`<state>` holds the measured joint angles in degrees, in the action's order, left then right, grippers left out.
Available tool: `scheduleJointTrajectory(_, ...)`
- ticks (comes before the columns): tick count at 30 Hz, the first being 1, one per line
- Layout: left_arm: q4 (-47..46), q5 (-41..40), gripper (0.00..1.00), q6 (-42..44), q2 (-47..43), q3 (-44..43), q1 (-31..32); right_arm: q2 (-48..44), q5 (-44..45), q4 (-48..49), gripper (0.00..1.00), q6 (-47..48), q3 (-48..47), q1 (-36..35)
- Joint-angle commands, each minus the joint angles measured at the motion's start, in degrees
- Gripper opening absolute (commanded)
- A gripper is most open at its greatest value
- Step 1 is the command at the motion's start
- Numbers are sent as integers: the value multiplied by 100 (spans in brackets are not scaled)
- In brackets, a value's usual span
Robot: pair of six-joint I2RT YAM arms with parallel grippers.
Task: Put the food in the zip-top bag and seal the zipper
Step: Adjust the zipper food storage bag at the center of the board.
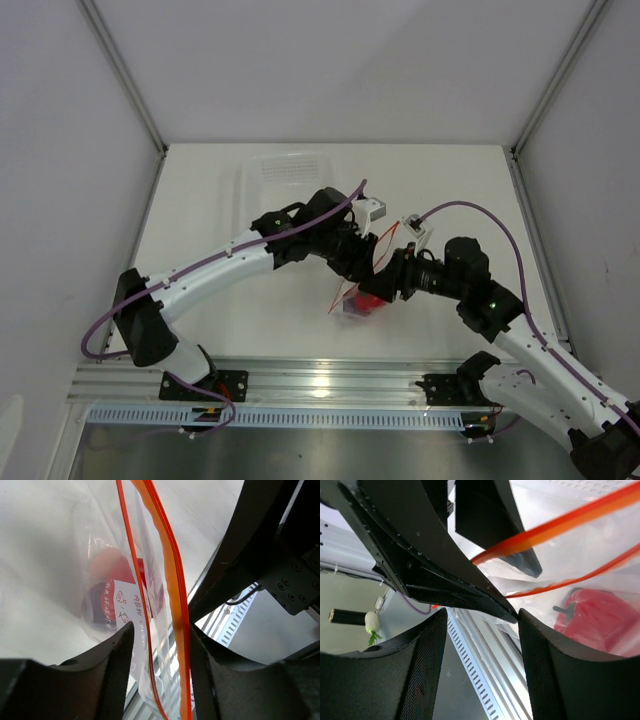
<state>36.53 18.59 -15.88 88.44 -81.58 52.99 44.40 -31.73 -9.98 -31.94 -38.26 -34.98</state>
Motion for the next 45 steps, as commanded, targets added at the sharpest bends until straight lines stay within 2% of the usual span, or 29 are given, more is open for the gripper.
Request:
scheduleJointTrajectory(1,135,-751,47,164,-73,-148,-17,-20,87,128,61,-84,-138,-26)
scheduleJointTrajectory(5,187,-883,41,173,-47,-191,9,-19,131,171,61,-93,-129,-61)
scheduleJointTrajectory(9,205,-910,41,182,-47,-218,44,-28,175,110,61,-58,-155,-70)
scheduleJointTrajectory(13,275,-944,57,243,-3,-315,45,-72,193,75,61,-49,-164,-70)
scheduleJointTrajectory(19,460,-1129,57,261,111,-472,53,-371,500,-416,61,117,-366,0)
scheduleJointTrajectory(20,477,-1138,63,261,120,-490,53,-406,831,-791,61,153,-558,9)
scheduleJointTrajectory(25,574,-1121,69,305,182,-622,71,-319,2054,-2111,61,311,-1428,307)
scheduleJointTrajectory(29,592,-1094,59,340,235,-684,80,-73,2294,-2903,62,539,-2000,956)
scheduleJointTrajectory(33,592,-1024,47,419,243,-719,71,296,2163,-3151,62,908,-2116,1527)
scheduleJointTrajectory(35,592,-1007,40,515,243,-728,71,480,1830,-3081,62,1058,-2045,1757)
scheduleJointTrajectory(40,565,-761,28,700,235,-736,53,587,1258,-2545,61,1278,-1650,2188)
scheduleJointTrajectory(43,548,-550,20,779,182,-693,-17,561,564,-1905,59,1506,-1360,2250)
scheduleJointTrajectory(44,530,-471,14,832,112,-640,-34,552,205,-1772,58,1594,-1281,2241)
scheduleJointTrajectory(45,487,-375,13,849,68,-605,-61,569,28,-1666,56,1664,-1272,2250)
